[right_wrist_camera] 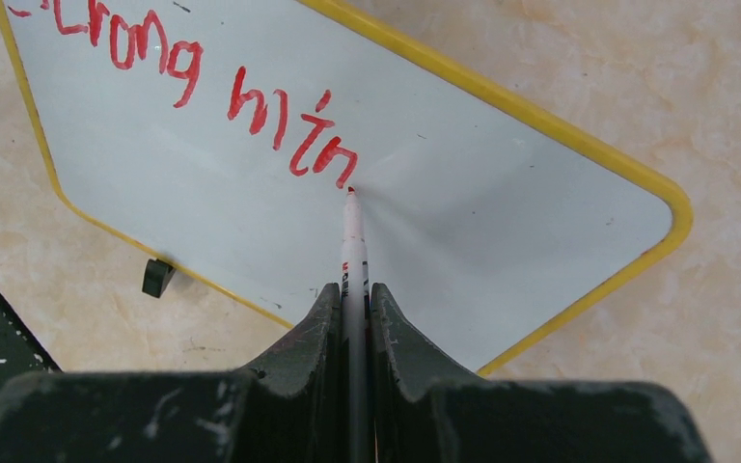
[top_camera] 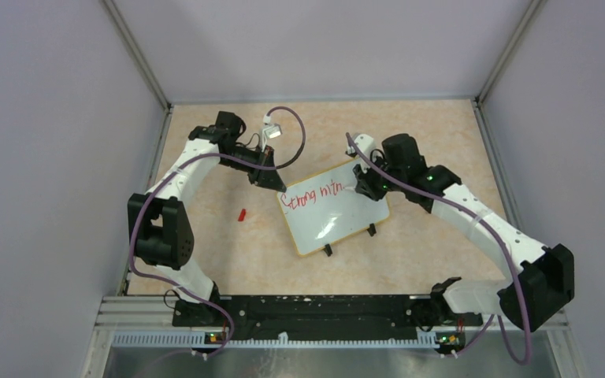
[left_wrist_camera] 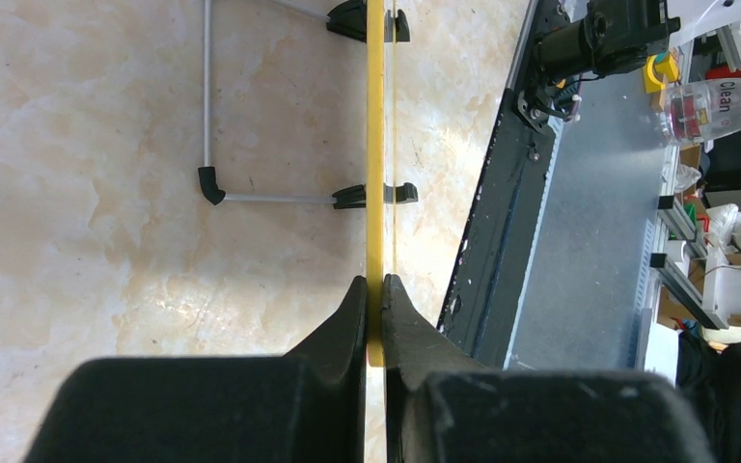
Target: Write a sentence on the whiteboard
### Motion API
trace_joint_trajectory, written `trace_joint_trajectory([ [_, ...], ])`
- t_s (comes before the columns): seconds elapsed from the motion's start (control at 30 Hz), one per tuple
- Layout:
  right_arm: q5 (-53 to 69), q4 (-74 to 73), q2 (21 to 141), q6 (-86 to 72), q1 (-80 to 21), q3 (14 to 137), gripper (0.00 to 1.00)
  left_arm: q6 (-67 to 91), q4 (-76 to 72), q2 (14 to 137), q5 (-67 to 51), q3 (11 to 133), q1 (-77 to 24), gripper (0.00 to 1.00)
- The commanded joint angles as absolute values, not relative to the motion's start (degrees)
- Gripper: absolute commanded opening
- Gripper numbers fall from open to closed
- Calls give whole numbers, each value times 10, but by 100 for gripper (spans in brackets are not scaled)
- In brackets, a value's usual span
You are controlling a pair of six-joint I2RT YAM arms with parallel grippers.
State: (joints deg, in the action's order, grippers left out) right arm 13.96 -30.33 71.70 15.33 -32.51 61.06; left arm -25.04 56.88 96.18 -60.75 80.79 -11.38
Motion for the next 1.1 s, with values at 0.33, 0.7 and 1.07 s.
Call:
trace_joint_trajectory([
  [0.33, 116, -296, 708, 158, -311, 656, 0, -261, 569, 957, -619, 818, -116, 0],
  [0.7, 116, -284, 733, 161, -310, 670, 0, -262, 570, 957, -620, 817, -116, 0],
  [1.07, 130, -287, 747, 159, -317, 692, 0, -264, 569, 957, -621, 816, -116, 0],
])
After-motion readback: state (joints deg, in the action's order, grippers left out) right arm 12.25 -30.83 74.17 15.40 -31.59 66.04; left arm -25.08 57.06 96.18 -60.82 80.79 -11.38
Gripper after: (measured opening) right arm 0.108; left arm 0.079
